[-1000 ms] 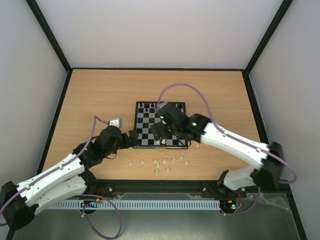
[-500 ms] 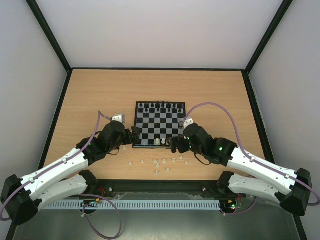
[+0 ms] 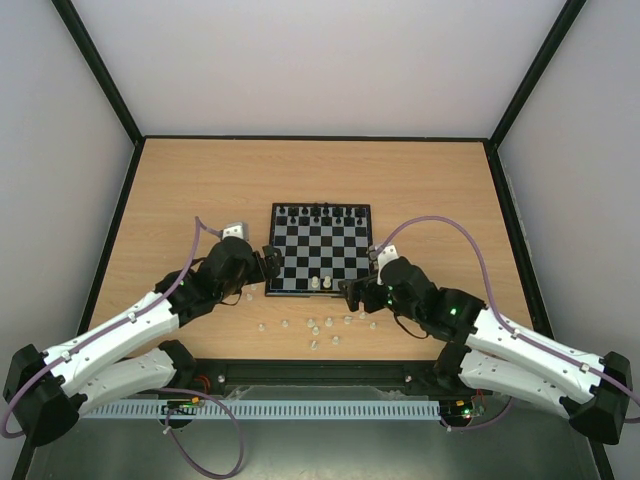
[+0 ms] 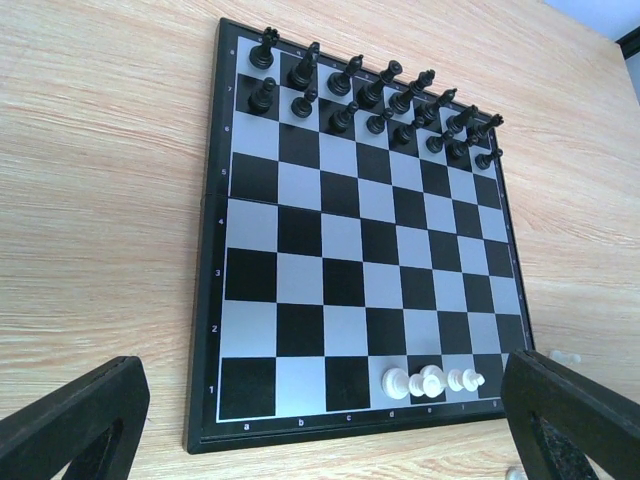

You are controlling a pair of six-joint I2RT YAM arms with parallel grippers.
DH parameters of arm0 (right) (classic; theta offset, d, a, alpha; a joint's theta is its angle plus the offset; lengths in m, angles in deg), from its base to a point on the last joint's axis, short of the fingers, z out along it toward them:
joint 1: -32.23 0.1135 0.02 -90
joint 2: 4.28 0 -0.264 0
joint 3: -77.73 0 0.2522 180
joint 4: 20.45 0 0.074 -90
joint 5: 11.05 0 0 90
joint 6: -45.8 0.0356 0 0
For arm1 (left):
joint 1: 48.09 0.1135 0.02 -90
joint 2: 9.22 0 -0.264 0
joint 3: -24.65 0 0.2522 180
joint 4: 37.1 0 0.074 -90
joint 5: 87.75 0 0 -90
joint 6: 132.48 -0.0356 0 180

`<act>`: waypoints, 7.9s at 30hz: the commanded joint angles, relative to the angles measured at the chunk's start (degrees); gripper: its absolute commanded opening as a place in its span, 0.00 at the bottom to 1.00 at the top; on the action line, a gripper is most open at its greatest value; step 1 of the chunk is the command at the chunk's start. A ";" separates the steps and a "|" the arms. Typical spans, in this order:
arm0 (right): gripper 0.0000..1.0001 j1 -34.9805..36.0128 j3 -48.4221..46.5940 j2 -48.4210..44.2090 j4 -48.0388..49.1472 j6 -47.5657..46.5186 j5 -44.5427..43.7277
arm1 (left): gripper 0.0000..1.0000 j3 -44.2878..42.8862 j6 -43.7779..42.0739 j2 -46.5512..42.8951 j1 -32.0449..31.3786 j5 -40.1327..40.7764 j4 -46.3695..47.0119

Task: Set up the chess pieces on the board
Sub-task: Pick up the chess piece at the center of the board, then place the chess piece on the chessboard.

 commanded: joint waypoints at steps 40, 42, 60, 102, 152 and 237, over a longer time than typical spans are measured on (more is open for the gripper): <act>0.99 -0.14 1.43 -5.01 -2.51 4.00 -0.79 | 1.00 2.19 1.34 -2.96 0.13 -1.44 -0.46; 0.99 -0.17 1.39 -5.11 -2.93 4.34 -0.97 | 0.99 2.35 1.16 -3.58 0.13 -1.73 -0.38; 0.99 -0.16 -10.70 9.50 -16.65 6.26 9.88 | 0.99 3.64 0.92 -3.08 0.20 -5.35 -1.94; 0.32 6.43 -11.94 37.23 -15.64 3.27 4.71 | 0.99 8.52 -0.25 -6.63 0.24 -8.82 -0.67; 0.04 3.47 -12.48 29.56 -6.56 7.14 -10.86 | 0.99 9.50 -1.54 -5.22 0.31 -9.95 1.80; 0.16 3.63 14.12 30.74 39.77 8.50 -24.46 | 1.00 12.88 -4.74 -13.70 0.32 -8.80 2.73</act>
